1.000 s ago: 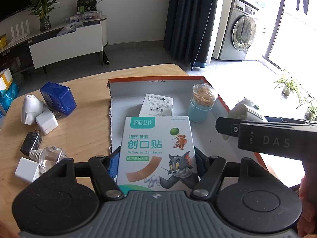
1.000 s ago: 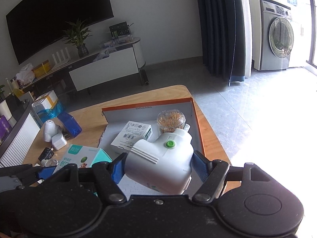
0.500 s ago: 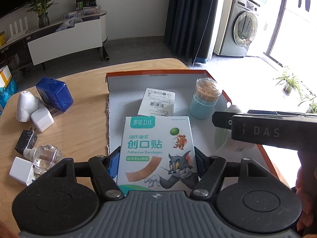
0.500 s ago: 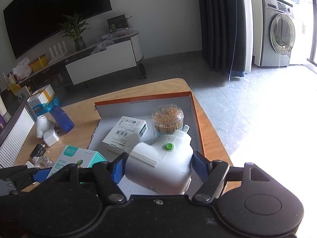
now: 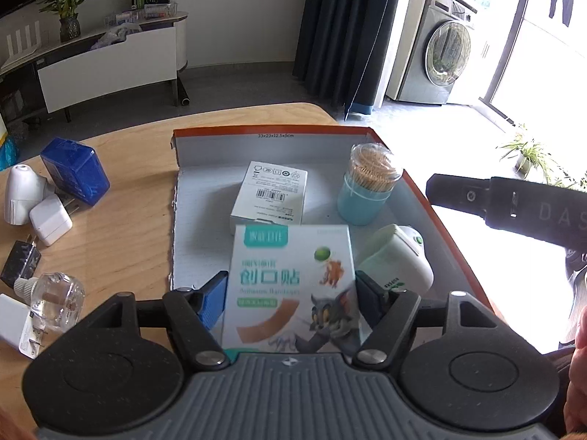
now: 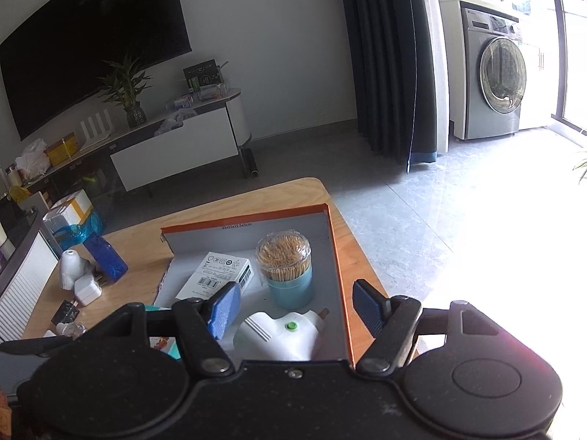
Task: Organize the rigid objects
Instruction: 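Lower and release bandage box with left gripper while right gripper releases white device in tray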
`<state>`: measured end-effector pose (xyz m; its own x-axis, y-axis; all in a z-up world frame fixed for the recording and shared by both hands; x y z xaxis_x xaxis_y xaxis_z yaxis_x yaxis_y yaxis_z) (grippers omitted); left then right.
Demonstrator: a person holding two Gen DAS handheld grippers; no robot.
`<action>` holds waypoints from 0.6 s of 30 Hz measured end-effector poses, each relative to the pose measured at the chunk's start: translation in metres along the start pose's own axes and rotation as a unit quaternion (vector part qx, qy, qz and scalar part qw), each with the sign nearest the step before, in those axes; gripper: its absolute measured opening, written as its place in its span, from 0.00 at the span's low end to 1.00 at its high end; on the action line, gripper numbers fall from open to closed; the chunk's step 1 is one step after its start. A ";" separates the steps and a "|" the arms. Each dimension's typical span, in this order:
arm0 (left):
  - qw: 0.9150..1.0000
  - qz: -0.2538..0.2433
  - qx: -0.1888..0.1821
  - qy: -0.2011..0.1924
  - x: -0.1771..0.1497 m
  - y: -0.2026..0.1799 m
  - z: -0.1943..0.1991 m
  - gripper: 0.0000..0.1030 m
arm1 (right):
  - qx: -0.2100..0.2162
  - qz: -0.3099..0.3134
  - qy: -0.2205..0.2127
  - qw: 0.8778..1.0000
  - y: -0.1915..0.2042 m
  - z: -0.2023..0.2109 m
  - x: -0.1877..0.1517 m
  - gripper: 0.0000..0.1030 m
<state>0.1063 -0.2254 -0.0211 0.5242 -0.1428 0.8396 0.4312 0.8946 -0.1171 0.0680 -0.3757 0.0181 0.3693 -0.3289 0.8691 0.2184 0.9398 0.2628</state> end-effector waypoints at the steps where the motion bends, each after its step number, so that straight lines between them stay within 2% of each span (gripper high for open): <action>1: 1.000 0.000 0.002 -0.004 0.001 -0.001 0.002 0.84 | 0.002 0.002 -0.002 1.000 0.001 0.001 0.001 0.79; 8: 1.000 0.005 0.019 -0.017 0.008 0.008 0.016 0.86 | 0.015 0.007 -0.008 1.000 0.012 0.007 0.004 0.80; 18: 0.996 0.010 0.079 -0.028 0.017 0.040 0.041 0.86 | 0.041 0.020 -0.001 0.999 0.040 0.012 0.003 0.83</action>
<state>0.1025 -0.1750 0.0106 0.4875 -0.1048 0.8668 0.2986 0.9529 -0.0528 0.0670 -0.3376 0.0363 0.3752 -0.2915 0.8799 0.1282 0.9565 0.2621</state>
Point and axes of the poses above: each gripper's, at about its wrist camera, not at the fingertips, and z roughly against the way its jaws point, y to its left, x to its top, the point moved 2 cm from there along -z, roughly the way its jaws point, and after that the axes turned 15 degrees about -y, right-handed, at the moved point
